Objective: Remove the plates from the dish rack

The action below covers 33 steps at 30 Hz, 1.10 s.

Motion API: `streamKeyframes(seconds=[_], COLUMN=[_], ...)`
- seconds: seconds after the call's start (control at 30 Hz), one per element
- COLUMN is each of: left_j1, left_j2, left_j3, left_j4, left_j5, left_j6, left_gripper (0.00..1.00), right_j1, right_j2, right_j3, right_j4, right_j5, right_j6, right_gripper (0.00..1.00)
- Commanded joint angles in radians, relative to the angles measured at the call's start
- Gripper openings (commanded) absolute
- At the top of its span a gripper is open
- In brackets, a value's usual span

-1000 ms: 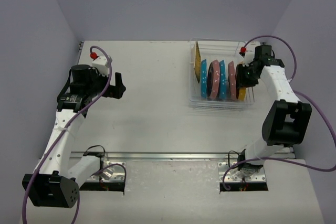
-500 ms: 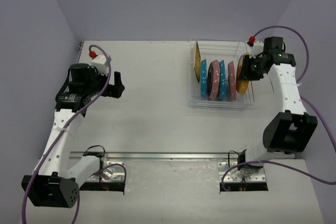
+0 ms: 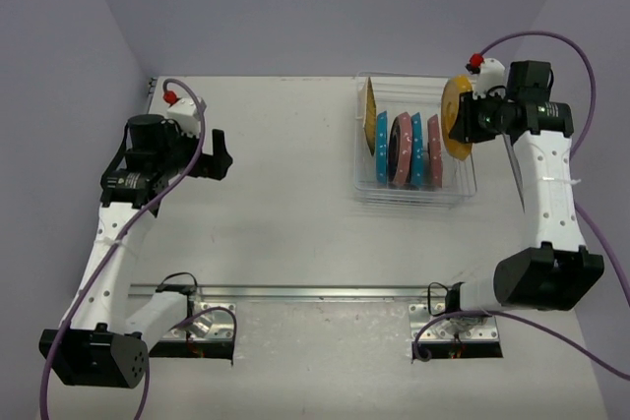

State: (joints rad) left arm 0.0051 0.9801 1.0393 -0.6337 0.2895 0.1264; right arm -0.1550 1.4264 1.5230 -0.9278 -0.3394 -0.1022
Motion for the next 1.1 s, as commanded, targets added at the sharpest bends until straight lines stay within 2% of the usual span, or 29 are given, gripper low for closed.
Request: streamKeyframes(seconds=[0.0, 0.23, 0.4, 0.5, 0.57, 0.63, 0.77, 0.8, 0.87, 0.97, 1.07], left_j1=[-0.005, -0.005, -0.005, -0.005, -0.005, -0.005, -0.005, -0.005, -0.005, -0.005, -0.005], left_j2=[0.0, 0.03, 0.054, 0.052, 0.064, 0.087, 0.115, 0.121, 0.142, 0.171, 0.196], left_j3=[0.059, 0.158, 0.266, 0.278, 0.298, 0.309, 0.317, 0.32, 0.32, 0.318, 0.302], left_j4=[0.028, 0.006, 0.0, 0.023, 0.023, 0.022, 0.028, 0.028, 0.023, 0.017, 0.012], left_j5=[-0.003, 0.059, 0.16, 0.243, 0.306, 0.399, 0.479, 0.479, 0.532, 0.59, 0.656], left_j6=[-0.03, -0.115, -0.262, -0.307, -0.323, -0.326, -0.346, -0.346, -0.341, -0.333, -0.315], left_gripper=[1.0, 1.0, 1.0, 0.99, 1.0, 1.0, 0.99, 0.99, 0.98, 0.97, 0.95], right_j1=[0.003, 0.068, 0.316, 0.407, 0.501, 0.576, 0.725, 0.726, 0.784, 0.824, 0.898], right_j2=[-0.1, -0.203, -0.321, -0.348, -0.369, -0.4, -0.475, -0.489, -0.517, -0.528, -0.505], right_j3=[0.079, 0.011, -0.155, -0.199, -0.233, -0.307, -0.584, -0.586, -0.758, -0.889, -0.936], right_j4=[0.15, 0.276, 0.442, 0.511, 0.561, 0.676, 0.926, 0.984, 1.143, 1.366, 1.423], right_j5=[-0.007, -0.019, 0.109, 0.172, 0.19, 0.226, 0.252, 0.238, 0.191, 0.106, 0.112], right_j6=[-0.156, -0.386, -0.671, -0.758, -0.874, -0.993, -1.294, -1.347, -1.499, -1.675, -1.749], right_gripper=[0.0, 0.0, 0.0, 0.0, 0.0, 0.0, 0.0, 0.0, 0.0, 0.0, 0.0])
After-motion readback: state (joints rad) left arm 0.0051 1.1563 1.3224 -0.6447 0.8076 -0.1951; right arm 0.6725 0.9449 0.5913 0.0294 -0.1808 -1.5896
